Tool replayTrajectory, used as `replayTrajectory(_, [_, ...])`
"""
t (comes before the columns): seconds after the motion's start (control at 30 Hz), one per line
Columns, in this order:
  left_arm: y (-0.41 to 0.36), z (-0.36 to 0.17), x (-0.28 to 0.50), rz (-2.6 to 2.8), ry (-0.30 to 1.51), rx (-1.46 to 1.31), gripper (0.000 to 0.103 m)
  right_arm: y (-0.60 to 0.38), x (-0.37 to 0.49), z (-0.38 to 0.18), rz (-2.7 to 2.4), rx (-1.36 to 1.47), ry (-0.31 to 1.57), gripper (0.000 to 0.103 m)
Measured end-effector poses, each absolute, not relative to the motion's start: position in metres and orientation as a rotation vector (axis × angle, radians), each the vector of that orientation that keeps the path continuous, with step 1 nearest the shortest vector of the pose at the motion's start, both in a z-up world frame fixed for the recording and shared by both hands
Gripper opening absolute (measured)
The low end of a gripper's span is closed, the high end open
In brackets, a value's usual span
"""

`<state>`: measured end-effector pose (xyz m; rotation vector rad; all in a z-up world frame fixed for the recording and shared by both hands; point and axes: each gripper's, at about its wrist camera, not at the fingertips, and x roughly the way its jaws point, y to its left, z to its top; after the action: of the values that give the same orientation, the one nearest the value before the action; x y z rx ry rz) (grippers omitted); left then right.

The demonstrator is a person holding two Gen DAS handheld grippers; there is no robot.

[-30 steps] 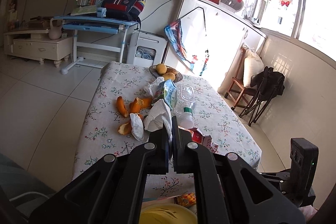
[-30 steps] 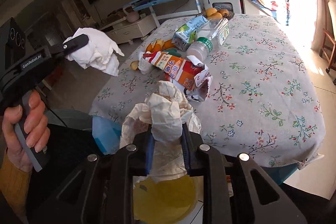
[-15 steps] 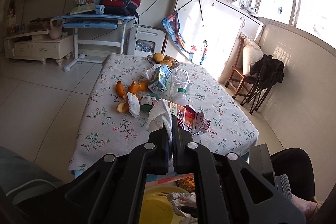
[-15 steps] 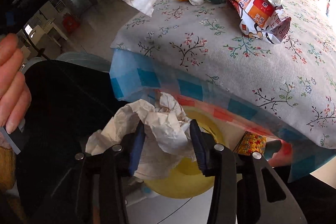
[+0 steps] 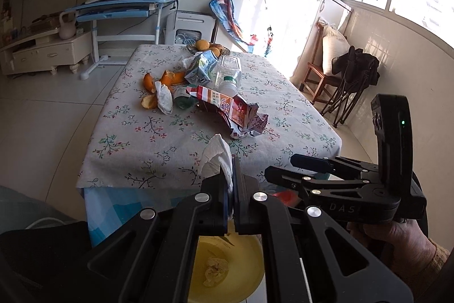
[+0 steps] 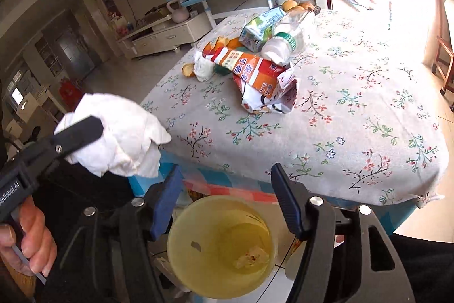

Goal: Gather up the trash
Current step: 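Carry both held papers over the yellow basin and open both tools, then move both open tools back over the table trash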

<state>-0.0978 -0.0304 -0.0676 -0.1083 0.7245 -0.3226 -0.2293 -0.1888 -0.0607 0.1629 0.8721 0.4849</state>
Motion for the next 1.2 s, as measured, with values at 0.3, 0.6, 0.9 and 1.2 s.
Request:
replayTrajectory(0.3, [-0.055, -0.114, -0.104, -0.409, 0.907, -0.083, 0.004, -0.215, -0.226, -0.049, 0.401, 0.259, 0.771, 0.065])
replayTrajectory(0.6, [-0.075, -0.147, -0.109, -0.458, 1.043, 0.012, 0.039, -0.209, -0.226, -0.049, 0.405, 0.252, 0.746, 0.067])
replayTrajectory(0.9, [-0.055, -0.138, -0.104, -0.411, 1.007, -0.059, 0.058, -0.212, -0.226, -0.049, 0.394, 0.258, 0.736, 0.068])
replayTrajectory(1.2, [-0.038, -0.126, -0.102, -0.316, 0.917, -0.109, 0.081, -0.209, -0.225, -0.05, 0.391, 0.24, 0.739, 0.07])
